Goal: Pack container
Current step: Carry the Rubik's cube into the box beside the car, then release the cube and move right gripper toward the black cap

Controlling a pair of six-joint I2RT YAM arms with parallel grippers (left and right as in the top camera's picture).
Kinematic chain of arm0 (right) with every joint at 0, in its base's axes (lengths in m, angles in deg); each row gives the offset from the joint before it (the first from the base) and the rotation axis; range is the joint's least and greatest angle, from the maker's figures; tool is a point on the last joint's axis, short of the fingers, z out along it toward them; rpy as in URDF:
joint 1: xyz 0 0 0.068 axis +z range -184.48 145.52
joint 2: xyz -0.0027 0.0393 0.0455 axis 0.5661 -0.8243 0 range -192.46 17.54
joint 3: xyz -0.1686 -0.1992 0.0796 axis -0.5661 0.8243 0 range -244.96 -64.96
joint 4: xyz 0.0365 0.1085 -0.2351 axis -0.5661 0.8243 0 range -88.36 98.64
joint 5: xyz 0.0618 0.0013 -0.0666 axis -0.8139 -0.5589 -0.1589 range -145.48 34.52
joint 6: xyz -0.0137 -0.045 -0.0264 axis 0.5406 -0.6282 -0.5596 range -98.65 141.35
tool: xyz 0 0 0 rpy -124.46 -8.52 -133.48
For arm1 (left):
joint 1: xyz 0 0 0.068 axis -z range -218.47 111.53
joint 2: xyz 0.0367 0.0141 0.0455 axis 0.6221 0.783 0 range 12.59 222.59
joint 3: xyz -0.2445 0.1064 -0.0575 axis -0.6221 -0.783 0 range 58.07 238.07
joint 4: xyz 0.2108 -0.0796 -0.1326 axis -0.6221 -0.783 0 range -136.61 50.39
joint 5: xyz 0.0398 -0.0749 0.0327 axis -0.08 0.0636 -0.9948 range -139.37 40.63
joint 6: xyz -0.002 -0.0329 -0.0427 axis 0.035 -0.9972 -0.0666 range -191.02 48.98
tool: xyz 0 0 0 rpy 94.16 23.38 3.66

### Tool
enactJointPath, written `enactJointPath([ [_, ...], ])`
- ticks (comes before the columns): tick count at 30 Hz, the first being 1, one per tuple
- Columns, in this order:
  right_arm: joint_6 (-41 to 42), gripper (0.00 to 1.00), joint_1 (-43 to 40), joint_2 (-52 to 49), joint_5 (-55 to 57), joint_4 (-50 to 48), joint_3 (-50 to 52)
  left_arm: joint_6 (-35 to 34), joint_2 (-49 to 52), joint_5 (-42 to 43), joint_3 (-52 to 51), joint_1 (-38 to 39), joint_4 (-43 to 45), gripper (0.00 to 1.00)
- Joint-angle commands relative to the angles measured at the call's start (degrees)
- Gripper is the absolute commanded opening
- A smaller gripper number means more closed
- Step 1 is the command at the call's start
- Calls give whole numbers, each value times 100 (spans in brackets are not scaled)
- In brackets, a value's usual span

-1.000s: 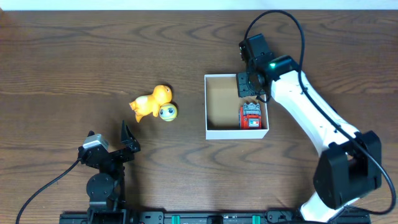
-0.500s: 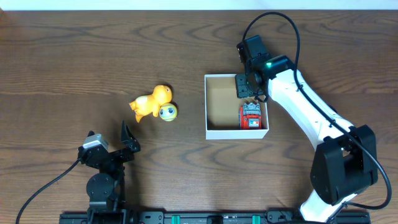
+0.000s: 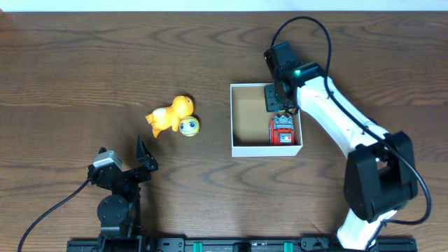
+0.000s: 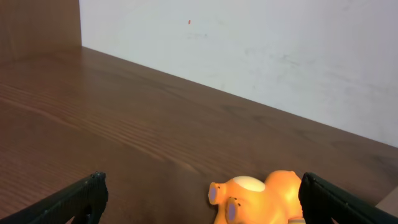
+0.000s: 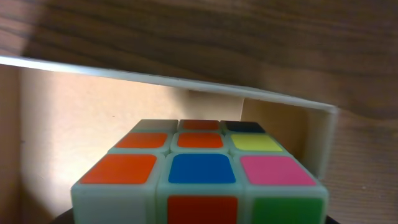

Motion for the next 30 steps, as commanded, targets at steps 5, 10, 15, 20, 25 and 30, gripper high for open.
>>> enactJointPath([
  [5,52,57,42,-201,114,-59,17,98,-35,-7,-120,-28,-199,98],
  [10,52,62,44,-199,109,-42,17,98,-35,-9,-120,-28,-199,98],
  [15,52,73,44,-199,109,105,17,98,-35,-9,-120,-28,-199,98],
  [20,52,80,44,-199,109,214,17,98,-35,-7,-120,-28,-199,98],
  [25,-46,76,44,-199,109,144,15,98,-35,-9,-120,-28,-199,98],
  [30,-146,73,44,-162,107,116,-48,96,-35,-9,-120,-28,-199,98],
])
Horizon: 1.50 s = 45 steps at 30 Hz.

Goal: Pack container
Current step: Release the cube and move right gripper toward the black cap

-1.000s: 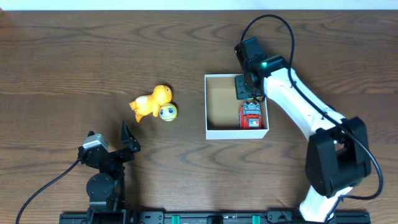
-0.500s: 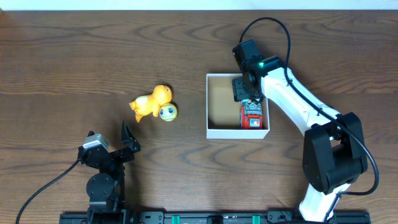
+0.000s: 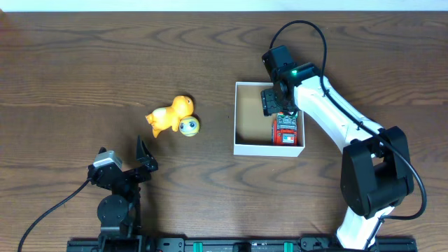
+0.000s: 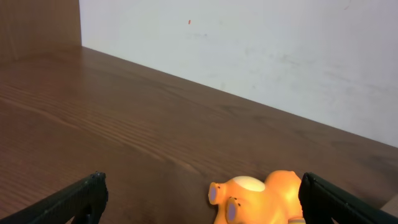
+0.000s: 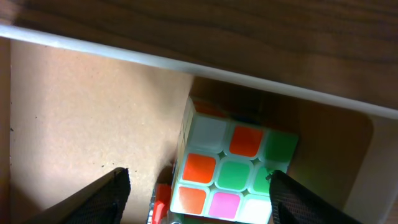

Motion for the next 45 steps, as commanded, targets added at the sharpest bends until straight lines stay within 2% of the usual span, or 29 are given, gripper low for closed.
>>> enactJointPath([
  [1,-96,74,39,7,81,-13,-79,98,-35,-9,-120,-28,-199,98],
  [10,-243,73,33,590,107,216,-975,98,-35,-9,-120,-28,-199,98],
  [16,175,70,-269,1235,1222,949,-1622,98,-35,-9,-120,-28,-199,98],
  [21,243,71,-1088,1731,1412,1523,-1668,98,-35,-9,-120,-28,-199,98],
  [26,289,72,-2341,1814,1163,2035,-1663,98,-35,-9,-120,-28,-199,98],
  [28,157,73,-2905,1805,914,2092,-1580,98,-35,-9,-120,-28,-199,98],
  [35,-236,78,-4039,1805,540,1945,-1043,98,-35,-9,-120,-28,-199,98],
  [42,-367,81,-4470,1805,17,1064,269,98,-35,-9,-120,-28,-199,98],
  [45,-850,82,-4470,1805,-470,442,890,98,-35,-9,-120,-28,-199,98],
])
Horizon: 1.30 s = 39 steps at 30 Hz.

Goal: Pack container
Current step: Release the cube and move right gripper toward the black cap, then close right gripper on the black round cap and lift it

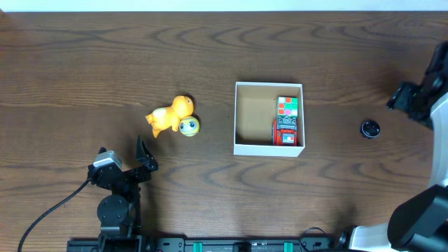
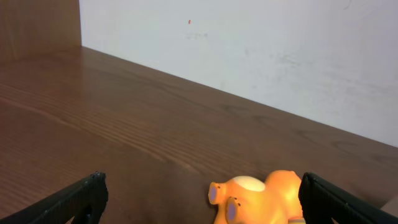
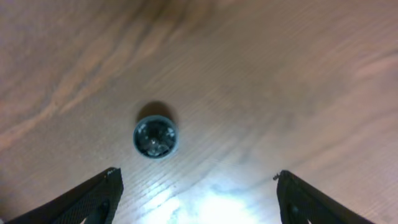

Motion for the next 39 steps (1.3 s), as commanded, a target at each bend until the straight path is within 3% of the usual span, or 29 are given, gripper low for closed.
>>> enactJointPath([
  [1,-501,82,-31,-4,-682,-455,605,98,-35,-9,-120,-28,-201,98],
  [16,-715,91,-26,-4,-820,-2487,2378,96,-35,-9,-120,-28,-201,98],
  [26,-804,87,-26,-70,-822,-3174,2636,98,-35,-9,-120,-28,-201,98],
  [39,-796,84,-22,-841,-826,-3359,2636,98,-35,-9,-120,-28,-201,98],
])
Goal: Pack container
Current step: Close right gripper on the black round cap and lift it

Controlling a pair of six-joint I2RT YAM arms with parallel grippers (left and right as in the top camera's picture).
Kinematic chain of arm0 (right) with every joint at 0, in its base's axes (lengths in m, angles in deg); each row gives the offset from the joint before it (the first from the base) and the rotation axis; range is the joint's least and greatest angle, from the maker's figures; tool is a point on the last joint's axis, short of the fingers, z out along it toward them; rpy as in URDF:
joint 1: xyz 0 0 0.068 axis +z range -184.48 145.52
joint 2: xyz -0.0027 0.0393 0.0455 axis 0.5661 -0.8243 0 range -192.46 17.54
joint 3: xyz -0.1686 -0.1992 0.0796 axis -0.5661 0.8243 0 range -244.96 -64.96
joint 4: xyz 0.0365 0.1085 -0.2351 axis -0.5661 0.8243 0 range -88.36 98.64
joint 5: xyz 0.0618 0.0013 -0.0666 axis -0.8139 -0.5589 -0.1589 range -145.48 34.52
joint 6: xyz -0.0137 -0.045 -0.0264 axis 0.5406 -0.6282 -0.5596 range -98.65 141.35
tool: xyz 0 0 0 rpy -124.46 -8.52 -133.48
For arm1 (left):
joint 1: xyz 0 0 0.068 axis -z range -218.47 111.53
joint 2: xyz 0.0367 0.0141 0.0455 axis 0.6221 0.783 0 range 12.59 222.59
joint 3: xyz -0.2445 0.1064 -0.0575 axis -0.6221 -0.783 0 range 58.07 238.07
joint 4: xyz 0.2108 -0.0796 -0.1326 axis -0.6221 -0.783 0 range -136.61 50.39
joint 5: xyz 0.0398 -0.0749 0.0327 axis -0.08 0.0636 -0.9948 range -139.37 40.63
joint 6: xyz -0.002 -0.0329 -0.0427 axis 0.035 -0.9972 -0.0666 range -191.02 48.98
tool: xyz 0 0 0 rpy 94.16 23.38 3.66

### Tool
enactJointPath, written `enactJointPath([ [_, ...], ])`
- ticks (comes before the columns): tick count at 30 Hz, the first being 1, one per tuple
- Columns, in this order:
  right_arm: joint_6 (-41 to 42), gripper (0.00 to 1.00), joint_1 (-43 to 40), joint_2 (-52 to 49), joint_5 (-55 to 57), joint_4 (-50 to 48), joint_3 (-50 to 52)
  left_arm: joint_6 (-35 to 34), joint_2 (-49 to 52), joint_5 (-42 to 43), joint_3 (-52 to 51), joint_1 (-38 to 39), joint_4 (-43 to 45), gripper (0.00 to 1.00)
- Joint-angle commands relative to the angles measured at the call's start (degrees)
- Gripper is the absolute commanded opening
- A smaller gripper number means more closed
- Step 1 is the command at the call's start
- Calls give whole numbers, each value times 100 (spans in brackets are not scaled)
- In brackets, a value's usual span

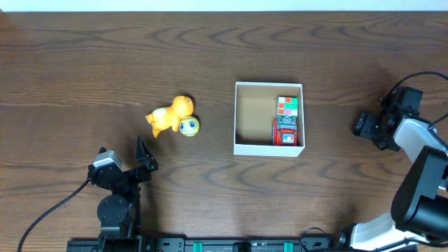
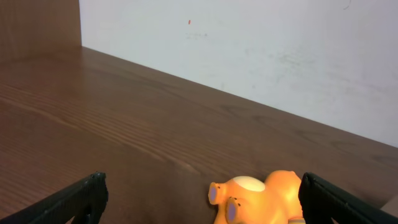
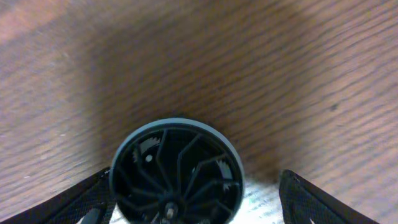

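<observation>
A small black spoked wheel (image 3: 176, 171) lies flat on the table between the fingers of my right gripper (image 3: 199, 205), which is open and low around it. In the overhead view the right gripper (image 1: 368, 126) hides the wheel. The white box (image 1: 235, 119) holds a colour cube (image 1: 287, 106) and a red toy car (image 1: 283, 131) along its right wall. An orange rubber animal (image 1: 171, 115) with a round face lies left of the box. My left gripper (image 1: 126, 166) rests open near the front edge, and the orange animal (image 2: 261, 196) shows just ahead of it.
The left part of the box floor (image 1: 252, 119) is bare cardboard. A white wall (image 2: 249, 50) stands behind the far table edge. The right arm's base sits at the front right corner.
My right gripper was high over the table's right edge with the wheel in plain sight below. Now it is low with its open fingers on either side of the wheel. The left arm is unchanged.
My right gripper first had the colour cube low inside the box. Then the cube sat in the box above the red car with the gripper open over it. After that the arm was out over the black wheel, and now it is down around it.
</observation>
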Motion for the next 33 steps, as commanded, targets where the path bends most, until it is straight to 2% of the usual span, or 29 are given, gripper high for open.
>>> enactJointPath([
  [1,-68,84,-22,-70,13,-52,28,96,-35,-9,-120,-28,-199,98],
  [4,-70,82,-22,-70,13,-166,26,96,-35,-9,-120,-28,-199,98],
  [14,-66,60,-15,-70,-7,-186,26,96,-35,-9,-120,-28,-199,98],
  [17,-68,57,4,-66,-2,-140,22,96,-35,-9,-120,-28,-199,98],
  [23,-72,54,214,-66,0,59,-247,96,-35,-9,-120,-28,-199,98],
  [33,-138,54,914,-66,22,852,-1401,96,-35,-9,-120,-28,-199,98],
])
